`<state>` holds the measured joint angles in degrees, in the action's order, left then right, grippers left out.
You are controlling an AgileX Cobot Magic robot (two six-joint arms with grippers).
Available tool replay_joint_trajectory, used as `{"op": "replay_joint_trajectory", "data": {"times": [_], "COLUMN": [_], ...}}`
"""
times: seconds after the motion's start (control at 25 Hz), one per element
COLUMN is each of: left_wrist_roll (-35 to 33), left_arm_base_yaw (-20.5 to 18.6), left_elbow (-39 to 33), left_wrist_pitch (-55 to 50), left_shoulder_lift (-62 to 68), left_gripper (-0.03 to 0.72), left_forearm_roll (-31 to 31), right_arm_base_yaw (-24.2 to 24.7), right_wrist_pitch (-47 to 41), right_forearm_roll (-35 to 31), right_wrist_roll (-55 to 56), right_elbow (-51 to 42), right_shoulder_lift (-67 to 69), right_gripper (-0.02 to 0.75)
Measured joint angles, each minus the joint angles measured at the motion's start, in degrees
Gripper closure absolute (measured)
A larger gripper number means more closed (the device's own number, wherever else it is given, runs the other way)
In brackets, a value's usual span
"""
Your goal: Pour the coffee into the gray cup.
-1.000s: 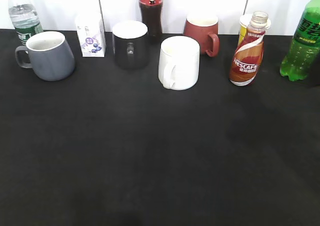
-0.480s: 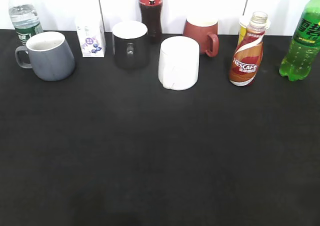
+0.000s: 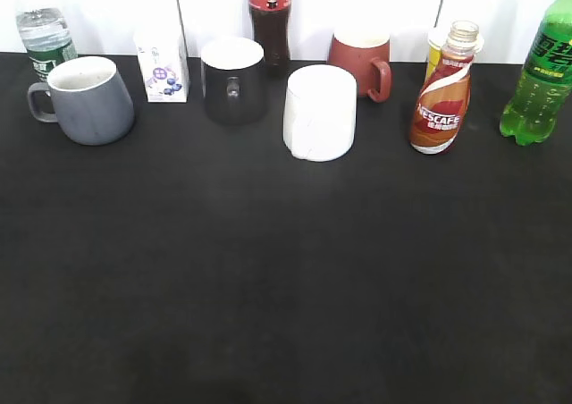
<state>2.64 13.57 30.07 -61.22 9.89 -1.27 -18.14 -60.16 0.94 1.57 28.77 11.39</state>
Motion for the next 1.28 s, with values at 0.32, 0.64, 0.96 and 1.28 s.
{"op": "replay_joint_trajectory", "data": {"times": [0.32,0.64,0.96,1.28], "left_wrist_roll": [0.0,0.0,0.0,0.0], "left_arm_base_yaw": [0.0,-10.7,-12.9,-12.9], "left_elbow": [0.0,0.0,-0.1,-0.1], "left_wrist_pitch": [0.0,0.1,0.0,0.0], "left_shoulder_lift": [0.0,-7.7,-10.3,-10.3], "left_gripper": [0.275,0.377,0.412,0.449], "left_forearm_roll": [0.0,0.0,0.0,0.0], "right_arm_base_yaw": [0.0,12.7,13.2,13.2], "right_wrist_pitch": [0.1,0.3,0.4,0.4], "right_forearm_roll": [0.0,0.0,-0.2,-0.2], "right_wrist_roll": [0.0,0.1,0.1,0.1], "right_elbow": [0.0,0.0,0.0,0.0], "right_shoulder_lift": [0.0,-7.9,-11.9,-11.9], "right_gripper": [0.199,0.199,0.199,0.199]}}
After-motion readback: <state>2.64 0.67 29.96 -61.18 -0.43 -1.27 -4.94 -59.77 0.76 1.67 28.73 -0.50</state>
